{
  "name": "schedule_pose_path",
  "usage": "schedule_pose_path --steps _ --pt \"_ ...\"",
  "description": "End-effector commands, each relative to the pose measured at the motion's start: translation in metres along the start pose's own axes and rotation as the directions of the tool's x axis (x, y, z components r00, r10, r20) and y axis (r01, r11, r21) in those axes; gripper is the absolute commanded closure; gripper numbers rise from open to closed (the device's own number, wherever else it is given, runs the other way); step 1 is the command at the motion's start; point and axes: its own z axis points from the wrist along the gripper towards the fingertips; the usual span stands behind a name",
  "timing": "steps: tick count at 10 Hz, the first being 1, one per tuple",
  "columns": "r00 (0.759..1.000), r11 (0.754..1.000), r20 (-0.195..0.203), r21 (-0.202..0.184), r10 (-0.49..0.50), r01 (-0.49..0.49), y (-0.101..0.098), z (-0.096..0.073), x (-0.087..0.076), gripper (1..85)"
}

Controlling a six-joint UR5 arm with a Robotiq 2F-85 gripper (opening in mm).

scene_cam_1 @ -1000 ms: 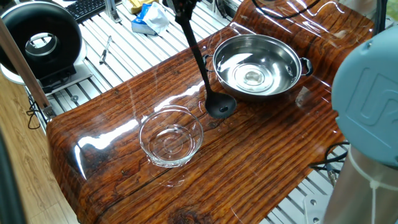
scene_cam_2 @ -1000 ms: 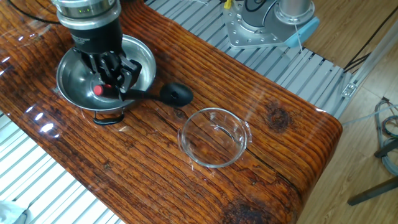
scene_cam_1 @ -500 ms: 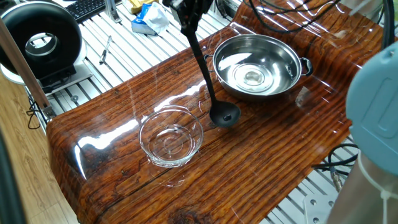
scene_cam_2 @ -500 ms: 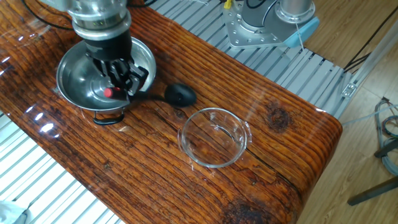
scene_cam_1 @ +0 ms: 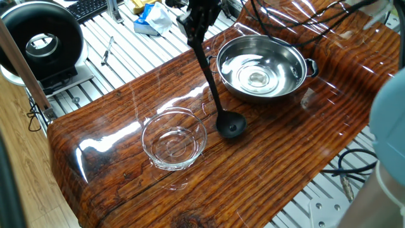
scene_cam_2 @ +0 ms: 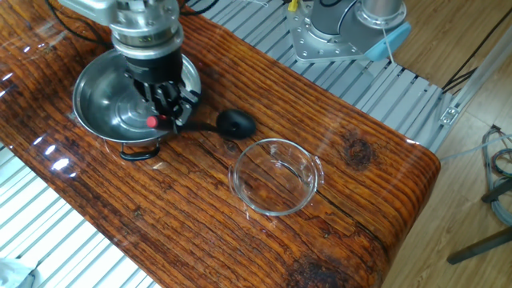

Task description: Scoop water with a large spoon from one bowl to another

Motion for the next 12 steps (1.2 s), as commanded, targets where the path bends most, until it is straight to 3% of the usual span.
schedule_pose_path --steps 1,7,12 --pt "1.000 1.000 0.011 -0.013 -0.006 0.006 0.008 0.007 0.006 84.7" --pt "0.997 0.999 0.072 -0.003 -0.036 0.036 -0.002 0.022 -0.011 84.7" --pt "0.995 0.998 0.075 0.017 -0.058 0.056 -0.009 0.029 -0.015 84.7"
